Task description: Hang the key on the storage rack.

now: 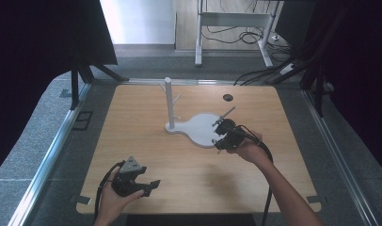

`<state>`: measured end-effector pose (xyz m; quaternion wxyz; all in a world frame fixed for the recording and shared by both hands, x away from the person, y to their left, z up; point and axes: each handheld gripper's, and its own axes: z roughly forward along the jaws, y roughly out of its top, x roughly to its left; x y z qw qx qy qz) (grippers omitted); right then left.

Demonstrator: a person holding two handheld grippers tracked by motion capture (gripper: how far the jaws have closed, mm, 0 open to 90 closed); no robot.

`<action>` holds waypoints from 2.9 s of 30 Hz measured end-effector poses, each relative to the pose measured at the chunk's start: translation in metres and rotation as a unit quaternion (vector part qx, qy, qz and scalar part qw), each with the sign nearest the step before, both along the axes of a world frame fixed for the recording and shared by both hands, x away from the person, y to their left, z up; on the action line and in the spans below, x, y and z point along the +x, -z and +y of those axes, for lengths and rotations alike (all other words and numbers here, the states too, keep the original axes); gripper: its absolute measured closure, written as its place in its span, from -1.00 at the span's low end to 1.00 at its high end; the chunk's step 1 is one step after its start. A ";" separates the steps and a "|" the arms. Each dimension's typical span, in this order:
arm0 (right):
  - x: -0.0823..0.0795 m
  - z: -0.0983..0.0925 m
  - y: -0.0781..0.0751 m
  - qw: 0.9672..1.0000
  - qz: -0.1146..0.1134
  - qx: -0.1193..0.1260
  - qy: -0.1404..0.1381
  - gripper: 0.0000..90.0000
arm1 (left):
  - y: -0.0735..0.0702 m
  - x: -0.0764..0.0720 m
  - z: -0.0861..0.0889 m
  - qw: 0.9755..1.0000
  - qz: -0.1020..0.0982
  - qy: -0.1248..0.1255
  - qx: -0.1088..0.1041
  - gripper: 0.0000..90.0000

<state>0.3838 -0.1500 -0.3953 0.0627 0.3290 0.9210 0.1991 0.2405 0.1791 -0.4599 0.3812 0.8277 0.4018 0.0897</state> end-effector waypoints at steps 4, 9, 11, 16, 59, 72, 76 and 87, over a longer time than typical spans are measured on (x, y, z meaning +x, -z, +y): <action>0.007 0.005 0.000 1.000 0.003 0.000 0.000 0.89 | 0.000 0.000 0.000 1.000 -0.001 -0.001 -0.001 -0.44; 0.016 0.013 -0.003 1.000 0.001 0.003 0.002 0.88 | 0.000 0.000 0.001 1.000 -0.001 -0.002 -0.002 -0.44; 0.019 0.016 -0.004 1.000 -0.005 0.003 0.007 0.88 | 0.000 0.000 0.001 1.000 -0.001 -0.002 -0.001 -0.44; 0.024 0.021 -0.005 1.000 -0.003 -0.001 0.010 0.88 | -0.001 0.000 0.002 1.000 -0.002 -0.003 -0.002 -0.44; 0.069 0.055 -0.029 1.000 -0.007 0.004 0.020 0.88 | -0.001 0.001 0.006 1.000 -0.001 -0.006 -0.005 -0.44; 0.082 0.061 -0.033 1.000 -0.008 0.007 0.028 0.88 | -0.002 0.000 0.007 1.000 -0.001 -0.006 -0.006 -0.44; 0.088 0.062 -0.036 0.999 -0.012 0.011 0.031 0.88 | -0.002 0.000 0.006 1.000 -0.001 -0.004 -0.007 -0.44; 0.097 0.076 -0.041 0.999 -0.018 0.016 0.027 0.88 | -0.002 0.000 0.006 1.000 -0.001 -0.003 -0.007 -0.44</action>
